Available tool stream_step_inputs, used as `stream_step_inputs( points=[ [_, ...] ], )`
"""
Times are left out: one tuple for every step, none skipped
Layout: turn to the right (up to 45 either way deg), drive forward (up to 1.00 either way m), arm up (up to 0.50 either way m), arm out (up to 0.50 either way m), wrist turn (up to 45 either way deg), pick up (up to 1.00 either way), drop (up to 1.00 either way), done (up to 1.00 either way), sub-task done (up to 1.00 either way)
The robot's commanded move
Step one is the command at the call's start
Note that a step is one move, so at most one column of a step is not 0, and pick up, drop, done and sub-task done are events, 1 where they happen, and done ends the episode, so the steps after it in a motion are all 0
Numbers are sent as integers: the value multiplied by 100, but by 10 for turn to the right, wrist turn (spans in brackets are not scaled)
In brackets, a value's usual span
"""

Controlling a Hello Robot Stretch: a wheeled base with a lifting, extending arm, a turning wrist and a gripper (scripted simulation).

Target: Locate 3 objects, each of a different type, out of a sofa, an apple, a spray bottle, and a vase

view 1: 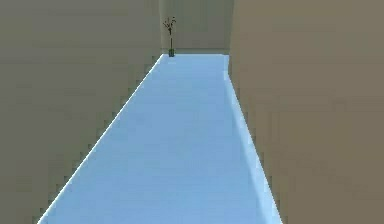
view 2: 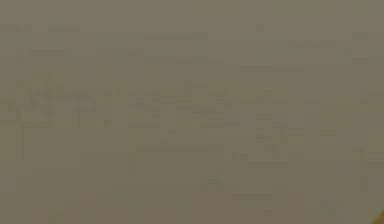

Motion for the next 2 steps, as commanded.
stream_step_inputs(
  points=[
    [0, 100, 0, 0, 0, 0, 0, 0, 0],
    [0, 100, 0, 0, 0, 0, 0, 0, 0]
  ],
)
